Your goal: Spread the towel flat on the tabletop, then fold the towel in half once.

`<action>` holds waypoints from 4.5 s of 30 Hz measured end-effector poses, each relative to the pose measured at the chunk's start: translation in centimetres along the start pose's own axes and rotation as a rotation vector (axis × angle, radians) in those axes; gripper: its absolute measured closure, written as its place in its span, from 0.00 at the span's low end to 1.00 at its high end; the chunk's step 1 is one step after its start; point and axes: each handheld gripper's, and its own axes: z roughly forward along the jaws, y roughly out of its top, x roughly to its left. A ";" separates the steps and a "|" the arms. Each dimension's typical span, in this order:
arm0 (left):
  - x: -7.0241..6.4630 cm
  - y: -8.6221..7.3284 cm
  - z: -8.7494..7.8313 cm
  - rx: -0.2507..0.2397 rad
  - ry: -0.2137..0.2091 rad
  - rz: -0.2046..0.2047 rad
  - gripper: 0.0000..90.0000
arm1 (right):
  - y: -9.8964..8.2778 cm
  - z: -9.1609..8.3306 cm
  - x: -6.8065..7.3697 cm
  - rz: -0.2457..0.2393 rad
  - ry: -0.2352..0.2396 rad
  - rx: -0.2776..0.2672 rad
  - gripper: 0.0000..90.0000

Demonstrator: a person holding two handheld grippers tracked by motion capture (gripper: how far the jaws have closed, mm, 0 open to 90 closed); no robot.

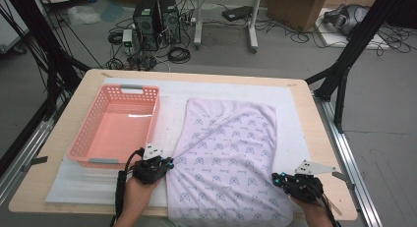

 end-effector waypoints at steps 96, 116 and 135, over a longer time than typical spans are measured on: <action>3.7 11.0 9.9 -0.252 -0.152 -0.125 0.18 | 10.5 5.9 -12.7 0.112 -0.153 -0.038 0.32; 0.8 11.0 7.1 -0.306 -0.187 0.029 0.19 | 6.5 1.9 -8.3 -0.045 -0.102 -0.131 0.25; 1.7 10.9 7.7 -0.301 -0.198 -0.018 0.19 | 6.4 2.3 -9.0 -0.010 -0.108 -0.133 0.25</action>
